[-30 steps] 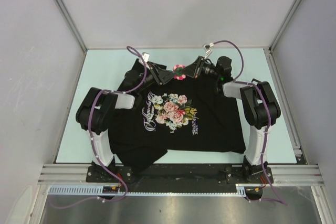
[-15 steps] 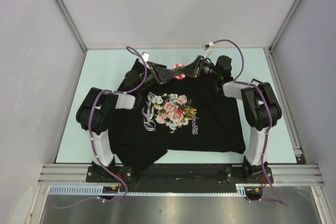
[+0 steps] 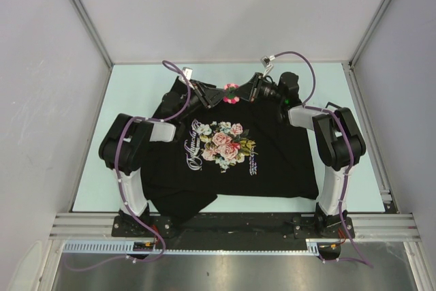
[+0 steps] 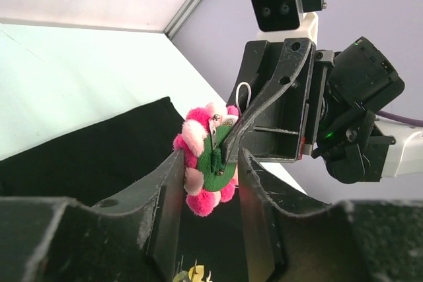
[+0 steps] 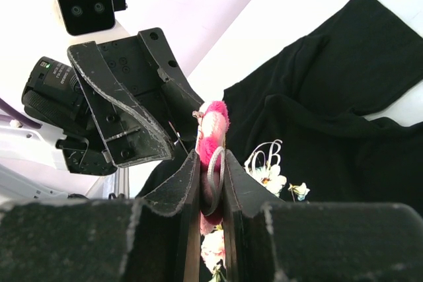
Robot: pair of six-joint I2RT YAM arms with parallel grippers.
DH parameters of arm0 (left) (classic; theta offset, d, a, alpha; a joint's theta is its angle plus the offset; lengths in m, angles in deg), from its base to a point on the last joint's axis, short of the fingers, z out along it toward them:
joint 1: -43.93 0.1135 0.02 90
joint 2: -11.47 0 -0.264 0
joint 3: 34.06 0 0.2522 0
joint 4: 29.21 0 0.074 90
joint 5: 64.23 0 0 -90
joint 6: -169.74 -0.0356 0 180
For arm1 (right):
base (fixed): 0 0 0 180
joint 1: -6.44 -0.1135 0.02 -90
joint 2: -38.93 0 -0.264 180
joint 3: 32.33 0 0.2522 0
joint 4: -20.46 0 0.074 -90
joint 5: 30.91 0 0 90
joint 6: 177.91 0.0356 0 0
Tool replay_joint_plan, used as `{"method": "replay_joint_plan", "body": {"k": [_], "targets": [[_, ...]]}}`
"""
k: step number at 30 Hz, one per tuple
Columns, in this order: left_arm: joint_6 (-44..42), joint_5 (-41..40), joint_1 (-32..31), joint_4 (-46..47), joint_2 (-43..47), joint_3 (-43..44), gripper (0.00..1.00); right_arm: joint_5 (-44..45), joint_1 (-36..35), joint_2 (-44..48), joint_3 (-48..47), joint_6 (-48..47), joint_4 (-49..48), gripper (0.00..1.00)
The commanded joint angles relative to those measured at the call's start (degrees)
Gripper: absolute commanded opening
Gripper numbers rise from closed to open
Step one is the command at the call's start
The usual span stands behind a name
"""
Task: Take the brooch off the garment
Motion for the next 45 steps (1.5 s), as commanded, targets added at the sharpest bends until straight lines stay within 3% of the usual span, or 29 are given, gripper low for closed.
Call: {"method": "replay_joint_plan", "body": {"k": [1, 9, 15, 24, 28, 33, 45], "targets": [[0.4, -0.94, -0.49, 4.73, 0.9, 0.92, 0.43, 0.52, -0.92, 3.08, -0.65, -2.29, 0.58, 0.0], [0.84, -1.47, -0.58, 4.91, 0.64, 1.19, 0.46, 1.05, -1.19, 3.26, -1.0, -3.6, 2.07, 0.0], [0.49, -2.09, -0.93, 4.38, 0.81, 1.28, 0.4, 1.67, -1.71, 3.61, -1.18, -5.44, 3.92, 0.0], [-0.57, -2.7, -1.46, 2.89, 0.99, 1.8, 0.42, 2.72, -2.24, 3.96, -1.62, -7.3, 6.29, 0.0], [-0.66, -2.61, -1.46, 3.06, 0.9, 1.8, 0.36, 2.28, -2.15, 4.05, -1.7, -7.3, 6.21, 0.0], [0.05, -1.3, -1.46, 4.2, 0.64, 1.89, 0.27, -0.09, -1.89, 3.44, -1.7, -5.98, 3.84, 0.0], [7.76, 8.01, -0.32, 9.38, -4.1, 6.36, 0.25, -6.24, -1.63, 0.54, -3.02, -2.56, -1.08, 0.0]]}}
